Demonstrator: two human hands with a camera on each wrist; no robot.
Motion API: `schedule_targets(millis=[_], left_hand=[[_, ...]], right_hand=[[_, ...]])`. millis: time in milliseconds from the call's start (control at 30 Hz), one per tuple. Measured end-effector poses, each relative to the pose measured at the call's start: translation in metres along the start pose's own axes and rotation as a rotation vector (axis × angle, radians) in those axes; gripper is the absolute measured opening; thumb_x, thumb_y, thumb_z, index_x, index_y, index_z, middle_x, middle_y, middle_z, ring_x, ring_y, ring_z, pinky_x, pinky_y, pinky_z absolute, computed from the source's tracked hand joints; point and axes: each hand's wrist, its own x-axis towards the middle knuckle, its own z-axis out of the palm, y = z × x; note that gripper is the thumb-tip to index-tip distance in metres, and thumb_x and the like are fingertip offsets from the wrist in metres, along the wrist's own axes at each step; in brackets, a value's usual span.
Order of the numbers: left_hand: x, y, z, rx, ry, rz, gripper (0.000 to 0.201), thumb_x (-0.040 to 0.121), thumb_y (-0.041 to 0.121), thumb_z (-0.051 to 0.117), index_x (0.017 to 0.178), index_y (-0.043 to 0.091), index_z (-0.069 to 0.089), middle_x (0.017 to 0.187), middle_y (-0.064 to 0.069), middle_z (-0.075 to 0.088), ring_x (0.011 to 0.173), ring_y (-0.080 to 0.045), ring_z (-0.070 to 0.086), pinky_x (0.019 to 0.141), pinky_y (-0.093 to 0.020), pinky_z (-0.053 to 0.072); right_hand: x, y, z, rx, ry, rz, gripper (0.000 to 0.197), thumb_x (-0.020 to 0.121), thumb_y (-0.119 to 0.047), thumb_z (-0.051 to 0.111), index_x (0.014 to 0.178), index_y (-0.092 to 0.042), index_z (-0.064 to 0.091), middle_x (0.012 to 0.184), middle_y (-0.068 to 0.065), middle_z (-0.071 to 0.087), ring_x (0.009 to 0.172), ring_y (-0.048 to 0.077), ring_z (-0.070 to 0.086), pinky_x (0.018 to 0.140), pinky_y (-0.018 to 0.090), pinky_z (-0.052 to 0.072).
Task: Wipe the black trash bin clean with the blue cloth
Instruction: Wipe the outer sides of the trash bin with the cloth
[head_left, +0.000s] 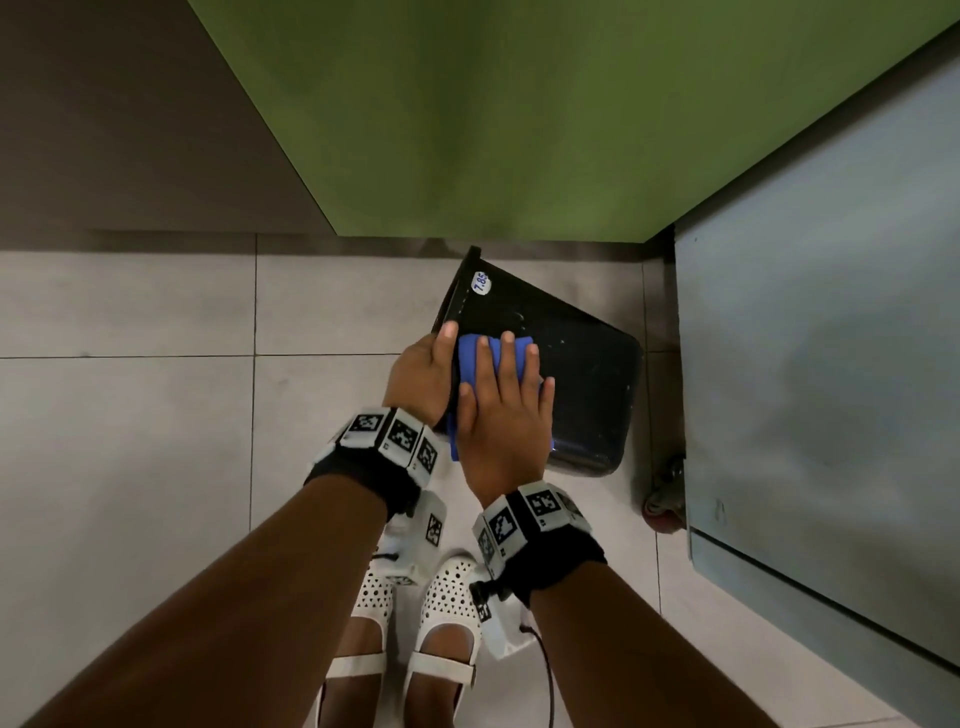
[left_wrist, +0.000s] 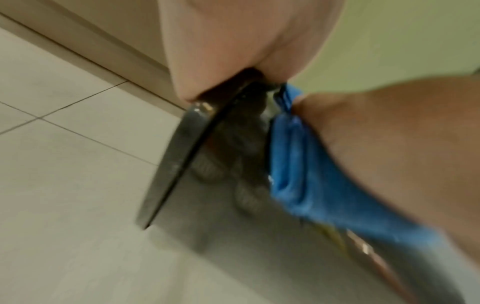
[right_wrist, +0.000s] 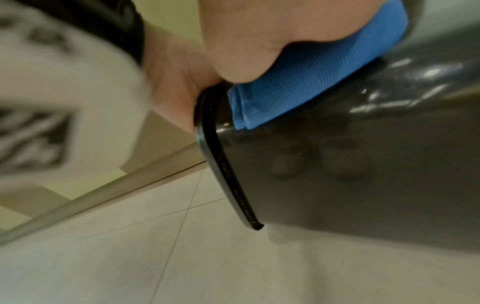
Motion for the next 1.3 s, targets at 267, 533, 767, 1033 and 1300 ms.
schedule_targets(millis=[267,533,767,1033,1300], left_hand=[[-0.006,-0.026,0.005,-0.046,0.029,0.076,0.039,0.099,0.032,0.029,0.121,0.01,0.053,0.109,-0.014,0.065,0.1,-0.028,0.06,0.078,-0.024,0.041],[-0.002,-0.027,0.004,0.019,-0.034,0.291,0.048,0.1,0.022,0.024,0.147,0.023,0.012,0.134,-0.012,0.051,0.108,-0.012,0.053,0.09,-0.016,0.043],[0.002,-0.026,-0.002,0.38,0.072,0.369,0.049,0.098,0.022,0.022,0.147,0.024,0.012,0.157,0.005,0.009,0.145,-0.023,0.001,0.118,-0.049,0.01],[0.006,-0.023,0.003,0.486,0.066,0.378,0.054,0.097,0.018,0.027,0.147,0.018,0.006,0.158,0.002,0.001,0.146,-0.017,-0.005,0.116,-0.047,-0.008],[0.006,-0.027,0.006,0.483,-0.029,0.407,0.064,0.092,0.003,0.034,0.146,0.005,-0.001,0.158,-0.007,0.0,0.146,-0.018,0.003,0.118,-0.034,-0.003]], right_hand=[[0.063,0.016,-0.015,-0.027,-0.093,0.044,0.054,0.1,-0.041,0.017,0.148,-0.027,-0.002,0.158,0.001,-0.008,0.144,0.025,-0.012,0.114,0.047,-0.005],[0.005,0.004,0.013,-0.134,-0.021,-0.114,0.063,0.091,-0.041,0.046,0.145,-0.015,0.026,0.152,0.013,0.026,0.141,0.034,0.02,0.112,0.054,0.021],[0.048,0.004,-0.008,-0.073,-0.088,-0.106,0.054,0.097,-0.039,0.013,0.149,-0.022,0.007,0.158,0.005,0.003,0.145,0.027,-0.002,0.116,0.048,0.004],[0.048,-0.001,-0.002,-0.046,-0.018,-0.052,0.053,0.099,-0.036,0.018,0.148,-0.017,0.008,0.158,0.008,0.005,0.145,0.027,-0.001,0.116,0.045,0.002],[-0.004,0.02,0.012,-0.108,-0.058,-0.126,0.053,0.096,-0.038,0.022,0.141,-0.014,0.032,0.151,0.015,0.028,0.14,0.034,0.023,0.11,0.052,0.022]])
